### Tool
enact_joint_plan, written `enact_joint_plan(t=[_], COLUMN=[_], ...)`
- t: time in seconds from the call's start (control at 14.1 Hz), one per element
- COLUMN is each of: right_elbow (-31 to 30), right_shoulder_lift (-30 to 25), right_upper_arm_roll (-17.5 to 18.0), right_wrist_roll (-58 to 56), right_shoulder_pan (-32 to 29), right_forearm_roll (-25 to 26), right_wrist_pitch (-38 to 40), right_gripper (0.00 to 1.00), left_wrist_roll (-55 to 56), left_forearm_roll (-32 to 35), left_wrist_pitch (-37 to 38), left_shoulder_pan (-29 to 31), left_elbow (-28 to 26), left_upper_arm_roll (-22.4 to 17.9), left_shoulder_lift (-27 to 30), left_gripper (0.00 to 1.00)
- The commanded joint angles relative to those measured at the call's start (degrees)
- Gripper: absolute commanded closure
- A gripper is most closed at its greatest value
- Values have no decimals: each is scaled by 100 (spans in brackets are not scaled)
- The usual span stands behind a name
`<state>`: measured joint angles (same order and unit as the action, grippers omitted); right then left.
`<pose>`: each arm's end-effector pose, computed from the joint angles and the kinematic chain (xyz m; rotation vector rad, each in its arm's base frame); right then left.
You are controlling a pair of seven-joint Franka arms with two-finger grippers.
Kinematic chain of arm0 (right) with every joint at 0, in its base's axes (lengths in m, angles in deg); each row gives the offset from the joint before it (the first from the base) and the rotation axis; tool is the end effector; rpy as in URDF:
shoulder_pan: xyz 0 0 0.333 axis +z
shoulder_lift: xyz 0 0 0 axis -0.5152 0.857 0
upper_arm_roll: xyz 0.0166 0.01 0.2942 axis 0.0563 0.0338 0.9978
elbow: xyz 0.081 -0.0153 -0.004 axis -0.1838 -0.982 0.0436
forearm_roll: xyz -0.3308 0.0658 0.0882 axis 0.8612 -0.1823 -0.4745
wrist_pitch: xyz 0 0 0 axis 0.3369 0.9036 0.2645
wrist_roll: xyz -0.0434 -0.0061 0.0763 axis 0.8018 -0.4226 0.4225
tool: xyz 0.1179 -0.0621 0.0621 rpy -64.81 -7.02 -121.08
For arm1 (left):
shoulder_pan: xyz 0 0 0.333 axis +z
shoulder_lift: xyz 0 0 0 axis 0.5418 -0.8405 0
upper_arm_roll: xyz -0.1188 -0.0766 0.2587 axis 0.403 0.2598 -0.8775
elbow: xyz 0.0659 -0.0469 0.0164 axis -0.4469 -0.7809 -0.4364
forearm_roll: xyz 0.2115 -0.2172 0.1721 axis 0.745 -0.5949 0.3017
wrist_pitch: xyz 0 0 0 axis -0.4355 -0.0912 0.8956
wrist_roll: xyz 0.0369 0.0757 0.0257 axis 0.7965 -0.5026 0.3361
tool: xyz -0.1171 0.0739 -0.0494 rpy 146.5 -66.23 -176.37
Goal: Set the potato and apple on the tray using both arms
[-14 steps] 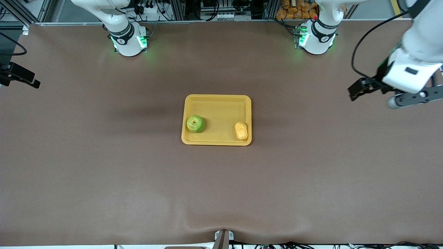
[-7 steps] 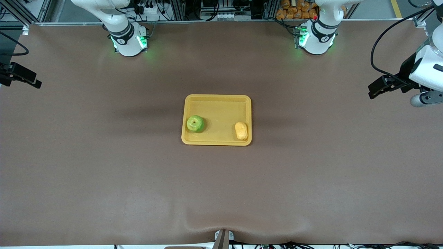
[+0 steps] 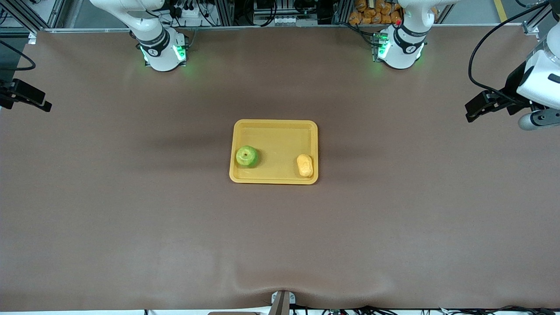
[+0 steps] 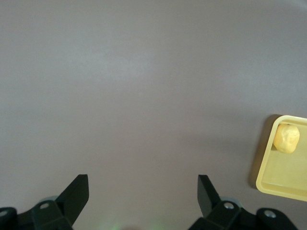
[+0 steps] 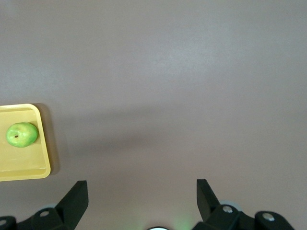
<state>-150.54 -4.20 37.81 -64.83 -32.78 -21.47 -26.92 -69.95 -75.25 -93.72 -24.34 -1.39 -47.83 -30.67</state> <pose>0.4891 -0.0451 0.5847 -3.1132 0.1623 0.0876 0.5125 -0.0603 0.5835 -3.0203 -0.1815 -0.0621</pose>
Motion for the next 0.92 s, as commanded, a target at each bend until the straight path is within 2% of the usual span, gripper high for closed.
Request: enact_joint_plan(t=[0.0,0.14,0.21,0.42,0.85], right_elbow=[109,109,109,109,109], right_shoulder_lift=[35,35,35,52,35], right_upper_arm_roll=[9,0,0,9,0], right_wrist_roll=[-19,-19,-19,16,-11], right_shoulder_pan=[-8,-26,-26,-8,-26], right_forearm_roll=[88,97,97,97,88], right_wrist_pitch=[72,72,72,72,72], right_gripper=[0,0,0,0,0], left_wrist_roll=[-249,-302,-311,-294,-626], left_forearm_roll=[-124,-299,-370,-379,-388], left_wrist_pitch=[34,25,25,60,376], left_shoulder_pan=[-151,-546,-635,-653,-635], left_elbow=[-201,-420,-430,-579,-527], left_upper_arm_roll=[-308,-844,-977,-1013,-943], left_shoulder_lift=[228,412,439,623,615], left_gripper=[0,0,0,0,0])
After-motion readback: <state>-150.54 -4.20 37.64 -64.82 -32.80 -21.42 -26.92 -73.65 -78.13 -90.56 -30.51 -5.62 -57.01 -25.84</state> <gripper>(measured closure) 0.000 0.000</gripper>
